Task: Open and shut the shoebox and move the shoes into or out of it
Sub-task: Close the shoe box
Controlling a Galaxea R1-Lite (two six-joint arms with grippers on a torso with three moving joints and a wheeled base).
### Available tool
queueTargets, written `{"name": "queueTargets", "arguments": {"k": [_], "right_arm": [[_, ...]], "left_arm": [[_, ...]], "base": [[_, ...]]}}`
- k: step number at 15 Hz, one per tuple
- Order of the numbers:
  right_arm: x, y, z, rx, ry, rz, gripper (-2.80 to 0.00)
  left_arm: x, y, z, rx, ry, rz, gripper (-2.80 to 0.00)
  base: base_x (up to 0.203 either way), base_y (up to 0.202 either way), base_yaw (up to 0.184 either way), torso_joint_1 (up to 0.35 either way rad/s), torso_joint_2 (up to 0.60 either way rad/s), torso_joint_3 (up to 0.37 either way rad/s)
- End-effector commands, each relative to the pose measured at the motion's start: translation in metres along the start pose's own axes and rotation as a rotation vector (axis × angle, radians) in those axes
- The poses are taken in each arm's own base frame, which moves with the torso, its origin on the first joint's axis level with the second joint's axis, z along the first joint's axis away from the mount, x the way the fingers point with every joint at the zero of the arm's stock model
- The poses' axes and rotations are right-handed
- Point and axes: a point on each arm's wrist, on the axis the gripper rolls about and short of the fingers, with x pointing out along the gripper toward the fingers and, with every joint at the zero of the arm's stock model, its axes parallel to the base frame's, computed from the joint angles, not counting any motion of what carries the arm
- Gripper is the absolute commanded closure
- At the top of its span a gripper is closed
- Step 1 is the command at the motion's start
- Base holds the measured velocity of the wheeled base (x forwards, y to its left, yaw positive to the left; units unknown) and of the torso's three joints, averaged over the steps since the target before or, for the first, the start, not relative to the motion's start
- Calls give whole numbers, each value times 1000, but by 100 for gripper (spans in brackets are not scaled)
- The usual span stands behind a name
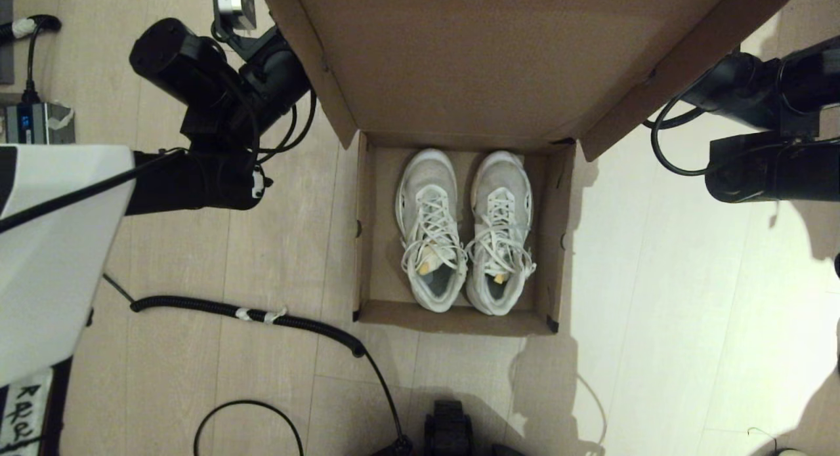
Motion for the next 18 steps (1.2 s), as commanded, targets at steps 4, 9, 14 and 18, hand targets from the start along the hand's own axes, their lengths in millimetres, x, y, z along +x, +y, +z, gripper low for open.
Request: {"name": "queueTargets", "arguments": {"k": [4,9,14,18], "right_arm": [[3,40,-7,3,47,-4,0],[-5,64,-32,64,86,-42,0],[-14,75,-61,121,107,-73,0],[-26,75,-98,184,115,-108,0]], "left_arm": [[12,-44,17,18,-19,-73,0],[1,-86,29,-14,3,-64,0],[-21,-119,8,-118,59,-39,0],[-50,-144,-23,-200,113,-22,0]], "base": [[0,0,0,0,0,0],[0,0,0,0,0,0],[0,0,0,0,0,0],[0,0,0,0,0,0]]}}
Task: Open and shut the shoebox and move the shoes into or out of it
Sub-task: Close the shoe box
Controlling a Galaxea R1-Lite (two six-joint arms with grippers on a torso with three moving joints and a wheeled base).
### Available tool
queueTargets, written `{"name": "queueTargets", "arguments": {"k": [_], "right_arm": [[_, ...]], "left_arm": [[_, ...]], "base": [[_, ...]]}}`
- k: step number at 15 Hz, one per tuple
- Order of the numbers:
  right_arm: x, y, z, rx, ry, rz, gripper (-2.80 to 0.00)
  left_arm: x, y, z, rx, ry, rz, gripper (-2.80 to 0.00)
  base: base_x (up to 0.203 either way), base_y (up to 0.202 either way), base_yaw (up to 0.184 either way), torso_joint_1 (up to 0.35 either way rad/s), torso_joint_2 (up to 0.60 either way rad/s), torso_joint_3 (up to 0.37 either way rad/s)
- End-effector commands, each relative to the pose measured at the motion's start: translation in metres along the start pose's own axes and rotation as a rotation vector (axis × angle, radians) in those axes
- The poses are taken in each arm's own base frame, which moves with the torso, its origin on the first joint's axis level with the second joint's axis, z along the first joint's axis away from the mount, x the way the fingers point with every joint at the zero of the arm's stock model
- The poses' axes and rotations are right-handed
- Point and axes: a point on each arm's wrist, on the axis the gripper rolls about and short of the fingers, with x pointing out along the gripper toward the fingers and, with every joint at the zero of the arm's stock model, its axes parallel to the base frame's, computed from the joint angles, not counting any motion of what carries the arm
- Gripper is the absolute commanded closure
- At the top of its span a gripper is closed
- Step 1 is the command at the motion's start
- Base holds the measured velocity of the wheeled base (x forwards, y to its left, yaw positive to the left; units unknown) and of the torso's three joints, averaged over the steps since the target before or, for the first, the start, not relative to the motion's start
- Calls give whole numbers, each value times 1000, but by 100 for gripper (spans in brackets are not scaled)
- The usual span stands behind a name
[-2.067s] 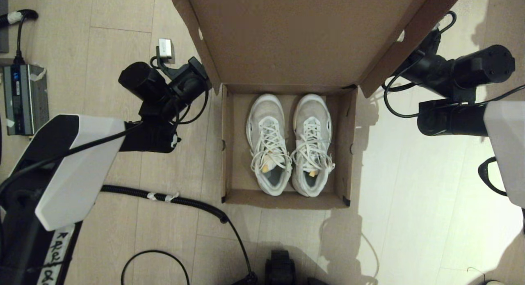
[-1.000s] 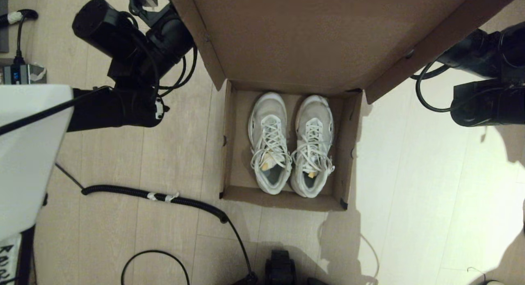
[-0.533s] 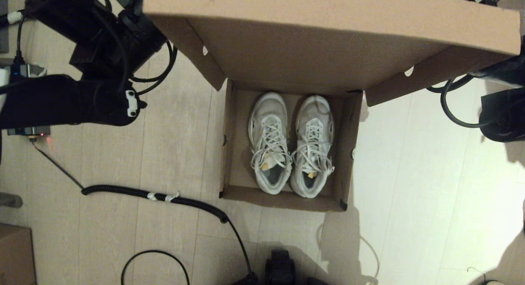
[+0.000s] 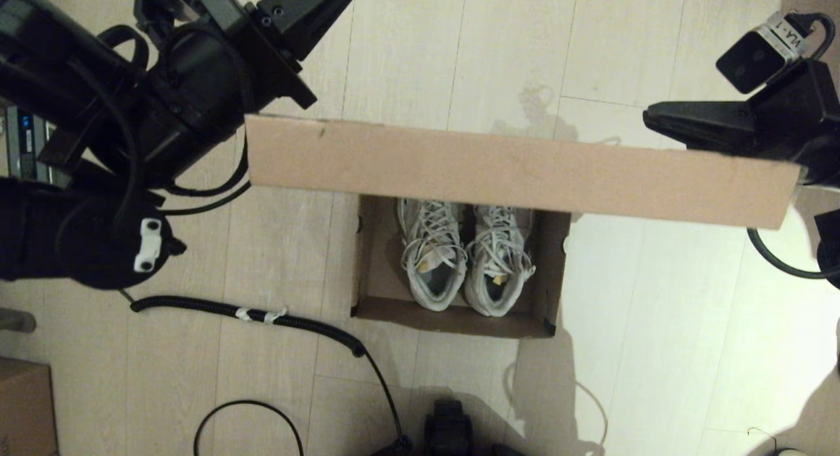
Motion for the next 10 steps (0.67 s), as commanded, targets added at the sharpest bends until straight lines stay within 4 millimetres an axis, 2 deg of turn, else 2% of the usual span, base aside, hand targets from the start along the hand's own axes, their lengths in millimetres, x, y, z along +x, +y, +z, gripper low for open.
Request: {"name": "queueTargets", "arguments": {"k": [1,6,8,9,10], "right_arm": [[-2,6,-19,20,15,-2,0],[-5,-5,-79,72,53,-17,0],[-9,-12,-100,42,59,-28,0],[-9,-13,-100,23,36,-36,0],[-7,-14,-92,0,-47,-52,0]], "left_arm": [[-16,-22,-15,-33,23,-9,0],[-64,-44,-70,-136,99,18,0],[-84,-52,-87,-171,125,40,0],[-89,-56,-90,-169,123,39,0],[-88,-55,-89,-142,117,37,0]], "base": [[0,0,0,0,0,0],[0,0,0,0,0,0],[0,0,0,0,0,0],[0,0,0,0,0,0],[0,0,0,0,0,0]]}}
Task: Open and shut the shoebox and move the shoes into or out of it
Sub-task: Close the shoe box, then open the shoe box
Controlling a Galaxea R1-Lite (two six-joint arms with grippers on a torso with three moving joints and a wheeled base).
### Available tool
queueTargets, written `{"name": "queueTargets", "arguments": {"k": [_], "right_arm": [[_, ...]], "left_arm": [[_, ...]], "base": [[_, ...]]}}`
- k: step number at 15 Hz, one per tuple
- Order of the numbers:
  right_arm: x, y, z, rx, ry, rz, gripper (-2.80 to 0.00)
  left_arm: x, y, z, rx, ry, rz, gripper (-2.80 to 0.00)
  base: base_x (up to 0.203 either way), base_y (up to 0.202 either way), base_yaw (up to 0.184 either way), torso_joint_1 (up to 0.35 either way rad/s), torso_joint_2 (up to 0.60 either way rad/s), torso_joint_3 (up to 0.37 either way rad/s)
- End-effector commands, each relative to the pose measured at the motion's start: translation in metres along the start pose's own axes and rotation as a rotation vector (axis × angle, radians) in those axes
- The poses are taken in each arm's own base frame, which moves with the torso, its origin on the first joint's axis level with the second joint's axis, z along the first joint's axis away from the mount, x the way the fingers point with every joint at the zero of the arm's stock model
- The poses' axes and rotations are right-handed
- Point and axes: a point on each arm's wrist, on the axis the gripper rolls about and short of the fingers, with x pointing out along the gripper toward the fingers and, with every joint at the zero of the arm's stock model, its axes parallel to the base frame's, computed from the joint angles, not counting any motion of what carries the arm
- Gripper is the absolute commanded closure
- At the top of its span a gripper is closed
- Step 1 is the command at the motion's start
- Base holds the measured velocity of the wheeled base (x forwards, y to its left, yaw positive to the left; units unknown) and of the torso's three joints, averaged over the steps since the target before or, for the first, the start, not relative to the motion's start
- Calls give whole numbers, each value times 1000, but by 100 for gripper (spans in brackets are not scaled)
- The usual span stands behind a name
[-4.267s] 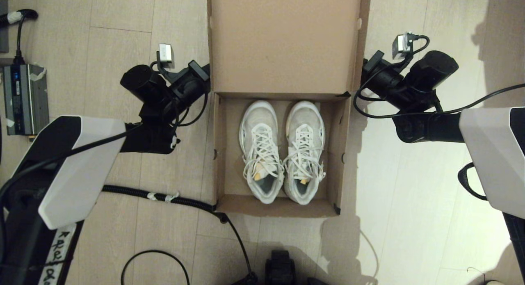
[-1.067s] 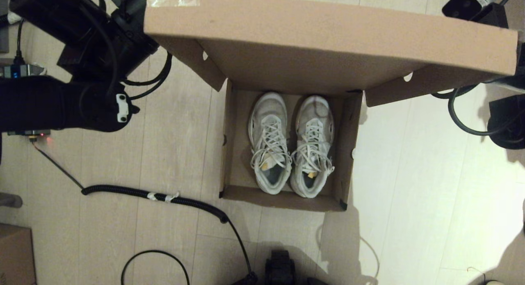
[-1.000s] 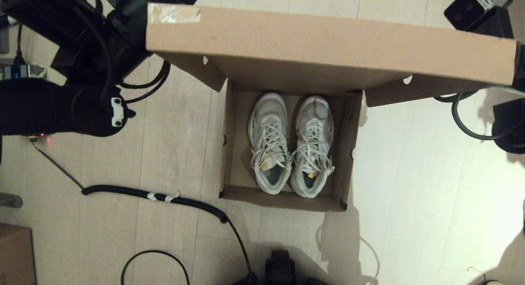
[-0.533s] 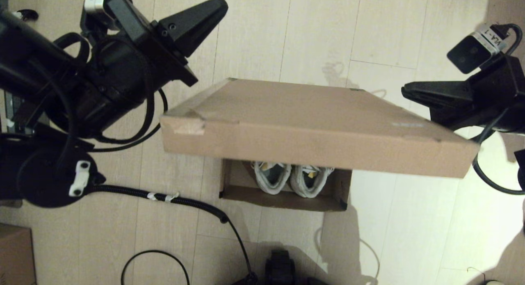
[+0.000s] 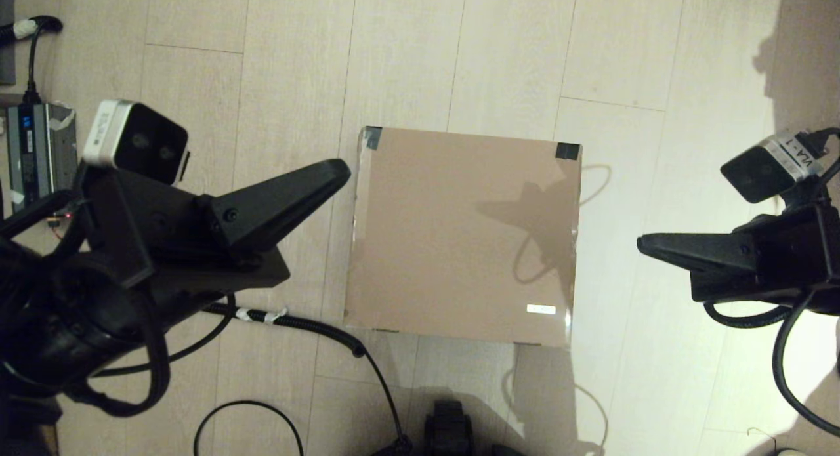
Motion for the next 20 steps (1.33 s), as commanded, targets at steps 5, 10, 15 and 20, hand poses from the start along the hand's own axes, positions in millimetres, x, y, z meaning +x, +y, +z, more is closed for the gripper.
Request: {"name": "queueTargets", "arguments": {"k": [5,10,15,20], "right_arm": [[7,-19,69,-235,-322,-96,0],[8,-79,65,-669,-272,-451,0],[56,-66,47,-815,-495,-1151,0],[15,23,3,-910,-592,-1367,0]], "left_arm": [[3,-12,16,114,-50,-33,0],[10,13,24,381,-6,87,0],[-3,31,22,759,9,470,0],[-82,-16,35,894,-169,868,0]], "base": [[0,0,0,0,0,0],[0,0,0,0,0,0],[0,0,0,0,0,0],[0,0,0,0,0,0]]}}
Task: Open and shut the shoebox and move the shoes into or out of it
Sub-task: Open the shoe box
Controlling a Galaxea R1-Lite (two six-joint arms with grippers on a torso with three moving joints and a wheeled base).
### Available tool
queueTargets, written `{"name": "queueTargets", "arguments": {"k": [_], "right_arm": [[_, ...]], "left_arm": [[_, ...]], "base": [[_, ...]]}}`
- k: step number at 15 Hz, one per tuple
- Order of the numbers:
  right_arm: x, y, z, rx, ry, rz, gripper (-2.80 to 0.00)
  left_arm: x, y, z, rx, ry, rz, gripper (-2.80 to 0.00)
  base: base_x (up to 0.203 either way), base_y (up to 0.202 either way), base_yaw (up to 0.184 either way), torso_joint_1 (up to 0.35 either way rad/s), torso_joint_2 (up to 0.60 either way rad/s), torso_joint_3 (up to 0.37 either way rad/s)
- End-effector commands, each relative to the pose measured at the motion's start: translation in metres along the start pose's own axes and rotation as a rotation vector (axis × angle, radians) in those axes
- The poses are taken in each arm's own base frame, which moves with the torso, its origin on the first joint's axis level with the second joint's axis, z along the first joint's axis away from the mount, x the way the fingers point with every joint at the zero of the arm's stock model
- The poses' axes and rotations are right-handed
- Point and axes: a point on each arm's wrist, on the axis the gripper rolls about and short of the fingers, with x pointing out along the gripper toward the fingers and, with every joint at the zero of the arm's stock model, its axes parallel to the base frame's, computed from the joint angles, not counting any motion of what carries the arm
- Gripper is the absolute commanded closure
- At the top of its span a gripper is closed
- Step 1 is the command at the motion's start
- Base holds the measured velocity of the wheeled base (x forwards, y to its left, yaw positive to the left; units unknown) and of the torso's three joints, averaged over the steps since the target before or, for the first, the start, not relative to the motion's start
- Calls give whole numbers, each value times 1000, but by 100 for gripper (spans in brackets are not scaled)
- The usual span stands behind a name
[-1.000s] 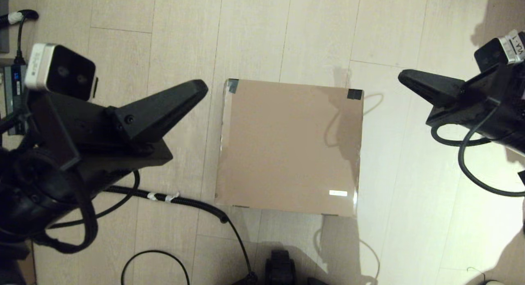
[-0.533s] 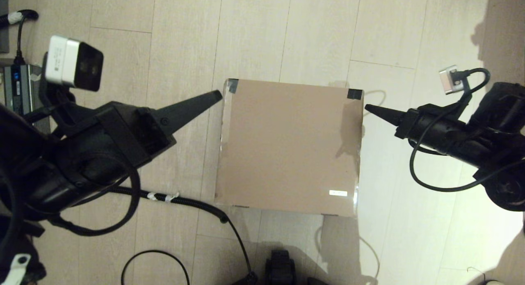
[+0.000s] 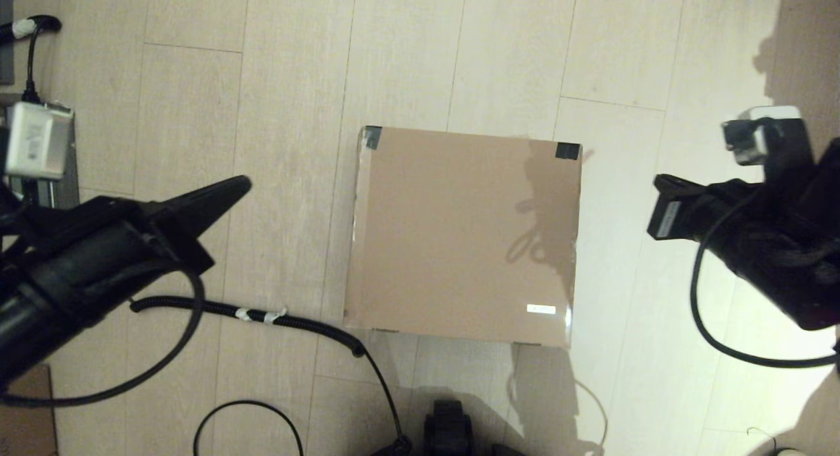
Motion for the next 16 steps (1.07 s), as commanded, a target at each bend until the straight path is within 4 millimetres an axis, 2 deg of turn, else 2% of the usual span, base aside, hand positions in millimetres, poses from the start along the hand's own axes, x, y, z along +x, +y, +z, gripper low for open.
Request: {"name": "queueTargets", "arguments": {"k": [1,2,3,5,7,9,12,14,16], "right_arm": [[-46,-33,22,28,-105,-93,0],[-68,-49,20,27,-123,-144,0],[-93,-59,10,21,-119,-174,0],[-134,-69,-17,-4,-83,-191,0],[-166,-73,-47,-32,-29,-181,0],[-189,-75,-79,-49,35,-154,0],[-210,-77,-94,-28,86,-134,0],[-230,-78,-104,-55,69,-83,0],[-242,-77,-117,-105,116,-23,0]], "left_arm": [[-52,7,13,50,-77,133,0],[-74,5,5,57,-72,177,0],[-97,1,-9,55,-49,207,0],[-130,-9,-32,46,-4,238,0],[-155,-17,-49,31,49,278,0],[-179,-25,-66,13,114,332,0],[-208,-35,-96,19,218,412,0],[-214,-33,-111,89,347,537,0],[-216,-33,-117,90,409,535,0]], "base": [[0,0,0,0,0,0],[0,0,0,0,0,0],[0,0,0,0,0,0],[0,0,0,0,0,0],[0,0,0,0,0,0],[0,0,0,0,0,0],[0,0,0,0,0,0],[0,0,0,0,0,0],[0,0,0,0,0,0]]}}
